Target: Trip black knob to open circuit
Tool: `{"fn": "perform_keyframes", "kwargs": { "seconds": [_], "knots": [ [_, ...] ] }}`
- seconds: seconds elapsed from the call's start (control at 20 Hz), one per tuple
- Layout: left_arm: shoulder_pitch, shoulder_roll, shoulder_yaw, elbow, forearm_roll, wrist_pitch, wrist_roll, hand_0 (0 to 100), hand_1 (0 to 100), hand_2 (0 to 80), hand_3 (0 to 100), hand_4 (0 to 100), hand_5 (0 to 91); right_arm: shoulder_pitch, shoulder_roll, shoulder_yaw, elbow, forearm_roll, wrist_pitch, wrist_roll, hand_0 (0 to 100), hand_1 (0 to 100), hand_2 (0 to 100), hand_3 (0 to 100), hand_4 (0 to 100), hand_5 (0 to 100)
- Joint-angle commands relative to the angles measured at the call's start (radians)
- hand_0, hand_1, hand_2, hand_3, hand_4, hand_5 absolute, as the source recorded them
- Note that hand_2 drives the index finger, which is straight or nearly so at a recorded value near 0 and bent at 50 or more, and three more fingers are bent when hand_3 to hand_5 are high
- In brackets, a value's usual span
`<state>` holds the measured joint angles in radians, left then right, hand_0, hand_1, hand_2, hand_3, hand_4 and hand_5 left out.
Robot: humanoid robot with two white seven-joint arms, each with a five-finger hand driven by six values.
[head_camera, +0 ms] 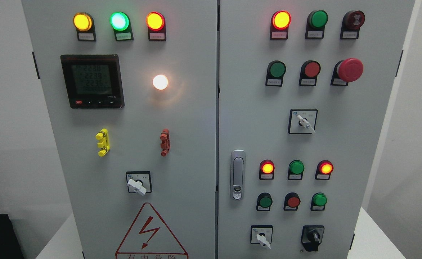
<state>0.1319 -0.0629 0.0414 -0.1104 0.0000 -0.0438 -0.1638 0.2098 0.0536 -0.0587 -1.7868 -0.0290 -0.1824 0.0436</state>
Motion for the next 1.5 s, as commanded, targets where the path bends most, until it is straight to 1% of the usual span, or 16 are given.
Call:
{"fn": "perform_keyframes", "kwargs": {
  "seconds": [0.0,0.25,0.7,1.45],
  "knots": [
    [0.000,0.000,0.000,0.000,-0.023,0.005,0.000,12,39,0.0,0,0,0.0,-0.038,-0.017,-0.001,0.000,-0.011,0.020,0.001,0,0,0,100,100,100],
    [0.000,0.000,0.000,0.000,-0.023,0.004,0.000,12,39,0.0,0,0,0.0,-0.066,-0.029,0.000,0.006,-0.031,0.037,0.001,0,0,0,100,100,100],
    [0.000,0.000,0.000,0.000,-0.023,0.005,0.000,12,39,0.0,0,0,0.0,-0.099,-0.029,0.003,0.006,-0.031,0.050,0.001,0,0,0,100,100,100],
    [0.000,0.000,0.000,0.000,-0.023,0.005,0.000,12,39,0.0,0,0,0.0,-0.119,-0.028,0.017,0.006,-0.031,0.060,0.001,0,0,0,100,100,100]
  ]
}}
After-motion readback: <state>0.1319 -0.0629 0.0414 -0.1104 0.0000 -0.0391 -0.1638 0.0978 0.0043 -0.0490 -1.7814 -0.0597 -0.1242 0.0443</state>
